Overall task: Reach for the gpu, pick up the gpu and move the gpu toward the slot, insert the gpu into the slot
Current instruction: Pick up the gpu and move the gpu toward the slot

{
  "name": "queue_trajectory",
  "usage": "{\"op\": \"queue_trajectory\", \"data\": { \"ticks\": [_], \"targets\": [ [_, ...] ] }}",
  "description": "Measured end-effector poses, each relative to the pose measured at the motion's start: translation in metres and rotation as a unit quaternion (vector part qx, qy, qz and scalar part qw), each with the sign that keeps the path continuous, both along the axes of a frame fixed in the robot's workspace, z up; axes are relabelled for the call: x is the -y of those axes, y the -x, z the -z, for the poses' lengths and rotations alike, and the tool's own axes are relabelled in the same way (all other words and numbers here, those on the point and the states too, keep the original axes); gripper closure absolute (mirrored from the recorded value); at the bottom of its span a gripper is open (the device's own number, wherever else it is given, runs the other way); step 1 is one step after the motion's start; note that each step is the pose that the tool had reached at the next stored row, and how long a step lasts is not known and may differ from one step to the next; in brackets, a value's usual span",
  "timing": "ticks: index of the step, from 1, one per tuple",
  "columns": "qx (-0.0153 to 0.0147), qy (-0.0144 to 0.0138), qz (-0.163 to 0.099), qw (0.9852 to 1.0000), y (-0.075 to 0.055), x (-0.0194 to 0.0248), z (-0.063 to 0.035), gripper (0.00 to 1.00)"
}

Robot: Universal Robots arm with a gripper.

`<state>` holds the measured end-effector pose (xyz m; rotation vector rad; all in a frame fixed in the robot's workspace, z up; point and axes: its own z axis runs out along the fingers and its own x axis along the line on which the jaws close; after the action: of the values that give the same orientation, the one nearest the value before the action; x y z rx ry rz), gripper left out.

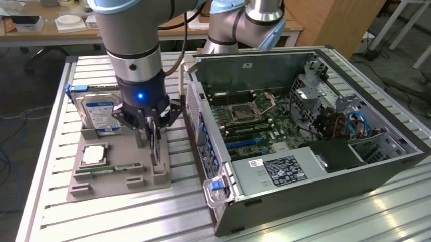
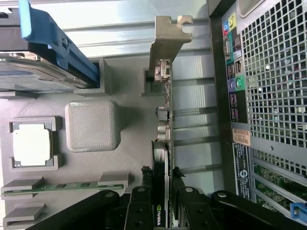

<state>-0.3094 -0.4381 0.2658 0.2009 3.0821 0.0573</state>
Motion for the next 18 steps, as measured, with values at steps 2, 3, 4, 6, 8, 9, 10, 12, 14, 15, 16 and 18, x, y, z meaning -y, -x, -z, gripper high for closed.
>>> {"op": "queue_trajectory", "data": {
  "ticks": [2,3,4,6,8,9,10,12,14,15,16,18],
  "targets": [
    [0.0,0.0,0.0,1.0,0.0,0.0,-0.0027,0.73],
    [0.0,0.0,0.0,1.0,0.0,0.0,-0.0039,0.73],
    [0.0,0.0,0.0,1.0,0.0,0.0,-0.0051,0.73],
    [0.0,0.0,0.0,1.0,0.0,0.0,-0.0075,0.73],
    [0.0,0.0,0.0,1.0,0.0,0.0,-0.0104,0.73],
    [0.0,0.0,0.0,1.0,0.0,0.0,-0.0119,0.73],
    [0.0,0.0,0.0,1.0,0.0,0.0,-0.0135,0.73],
    [0.0,0.0,0.0,1.0,0.0,0.0,-0.0168,0.73],
    [0.0,0.0,0.0,1.0,0.0,0.0,-0.0198,0.73],
    [0.0,0.0,0.0,1.0,0.0,0.0,-0.0213,0.73],
    [0.0,0.0,0.0,1.0,0.0,0.0,-0.0227,0.73],
    [0.0,0.0,0.0,1.0,0.0,0.0,-0.0254,0.74]
  ]
}}
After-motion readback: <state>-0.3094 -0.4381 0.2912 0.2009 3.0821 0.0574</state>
